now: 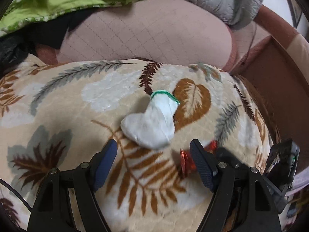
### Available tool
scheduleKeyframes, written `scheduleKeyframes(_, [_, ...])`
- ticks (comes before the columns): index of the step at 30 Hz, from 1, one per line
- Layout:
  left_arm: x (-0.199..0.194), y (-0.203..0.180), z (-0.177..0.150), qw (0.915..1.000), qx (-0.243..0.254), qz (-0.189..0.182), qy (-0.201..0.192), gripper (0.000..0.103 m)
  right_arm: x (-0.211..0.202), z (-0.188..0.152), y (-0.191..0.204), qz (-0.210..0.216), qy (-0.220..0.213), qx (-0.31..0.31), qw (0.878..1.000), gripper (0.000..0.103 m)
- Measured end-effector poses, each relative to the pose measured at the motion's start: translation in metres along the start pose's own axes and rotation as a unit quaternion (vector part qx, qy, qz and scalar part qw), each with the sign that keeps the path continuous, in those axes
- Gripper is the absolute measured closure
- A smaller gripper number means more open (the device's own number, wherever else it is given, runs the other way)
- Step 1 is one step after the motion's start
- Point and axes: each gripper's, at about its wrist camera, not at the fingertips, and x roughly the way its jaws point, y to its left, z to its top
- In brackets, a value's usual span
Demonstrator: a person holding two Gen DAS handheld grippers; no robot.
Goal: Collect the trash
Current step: 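Grasp the white glove with the left tool while the right tool grasps the red wrapper, then carry the glove and red wrapper in both tools over the wastebasket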
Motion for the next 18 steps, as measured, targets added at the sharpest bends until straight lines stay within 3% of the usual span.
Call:
scheduleKeyframes(2, [0.011, 0.001, 0.005, 0.9999, -0.010, 0.005, 0.005, 0.027, 0.007, -0.004, 0.001, -0.012, 0.000, -0.014, 1.000, 0.062])
scheduleKeyframes(4, [0.023, 0.001, 0.009, 0.9997, -0.013, 0.015, 0.011, 0.027, 0.011, -0.006, 0.004, 0.009, 0.006, -0.026, 1.000, 0.071])
scheduleKeyframes(6, [0.036, 0.002, 0.010, 0.9988, -0.015, 0.036, 0.028, 0.049, 0.011, -0.008, 0.009, -0.006, 0.001, -0.043, 0.999, 0.073])
scheduleKeyframes(7, [0.043, 0.005, 0.008, 0.9979, -0.026, 0.040, 0.042, 0.067, 0.012, -0.009, 0.011, -0.001, 0.003, -0.051, 0.999, 0.074])
scheduleKeyframes(10, [0.039, 0.010, 0.002, 0.9970, -0.042, 0.050, 0.042, 0.086, 0.007, -0.013, 0.011, 0.006, -0.002, -0.056, 0.998, 0.076])
scheduleKeyframes(14, [0.005, 0.006, -0.013, 0.9976, -0.038, 0.039, 0.043, 0.089, -0.020, -0.023, 0.014, 0.020, -0.023, -0.043, 0.999, 0.078])
scheduleKeyframes(18, [-0.056, -0.001, -0.040, 0.9986, -0.040, 0.017, 0.031, 0.089, -0.063, -0.053, 0.024, 0.030, -0.034, -0.026, 0.999, 0.078])
